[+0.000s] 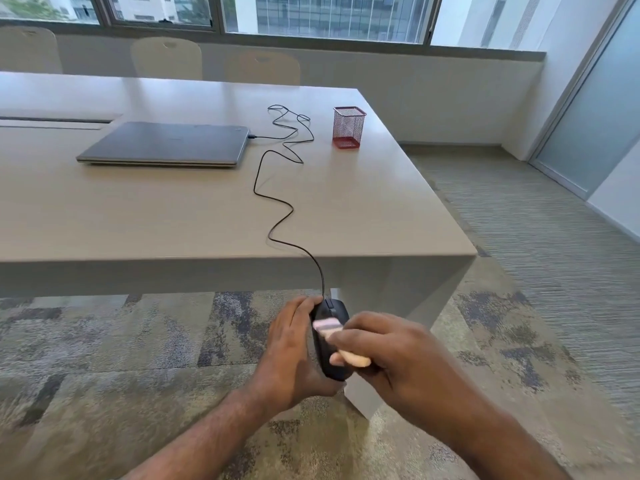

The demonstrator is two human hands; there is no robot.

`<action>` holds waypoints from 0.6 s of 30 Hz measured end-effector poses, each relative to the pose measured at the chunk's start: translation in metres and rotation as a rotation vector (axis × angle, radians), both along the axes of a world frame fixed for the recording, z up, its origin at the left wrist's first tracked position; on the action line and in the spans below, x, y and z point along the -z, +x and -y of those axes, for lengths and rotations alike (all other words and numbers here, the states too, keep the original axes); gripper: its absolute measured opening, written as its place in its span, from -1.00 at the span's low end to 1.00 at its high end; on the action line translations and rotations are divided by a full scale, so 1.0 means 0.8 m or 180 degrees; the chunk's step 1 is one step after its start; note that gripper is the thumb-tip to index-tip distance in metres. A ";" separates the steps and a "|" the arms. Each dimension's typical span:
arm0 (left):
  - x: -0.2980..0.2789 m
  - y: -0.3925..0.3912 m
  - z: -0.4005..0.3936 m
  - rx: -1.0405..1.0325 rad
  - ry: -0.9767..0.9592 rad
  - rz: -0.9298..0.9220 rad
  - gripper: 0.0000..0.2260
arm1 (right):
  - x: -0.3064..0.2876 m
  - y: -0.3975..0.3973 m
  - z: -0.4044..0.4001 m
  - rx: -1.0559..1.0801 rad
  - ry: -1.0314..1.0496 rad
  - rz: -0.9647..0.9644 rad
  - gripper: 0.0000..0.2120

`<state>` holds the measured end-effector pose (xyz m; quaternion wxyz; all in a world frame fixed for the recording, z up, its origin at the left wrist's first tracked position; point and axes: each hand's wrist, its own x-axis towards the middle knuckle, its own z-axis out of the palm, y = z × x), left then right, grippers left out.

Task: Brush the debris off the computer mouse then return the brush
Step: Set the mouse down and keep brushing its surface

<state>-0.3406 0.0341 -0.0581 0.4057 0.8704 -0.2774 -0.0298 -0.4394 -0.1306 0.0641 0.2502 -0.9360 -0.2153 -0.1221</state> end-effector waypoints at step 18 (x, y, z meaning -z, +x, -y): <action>-0.039 0.034 -0.015 -0.0207 -0.0142 -0.0251 0.13 | 0.039 0.025 0.015 0.0314 0.1429 0.0584 -0.82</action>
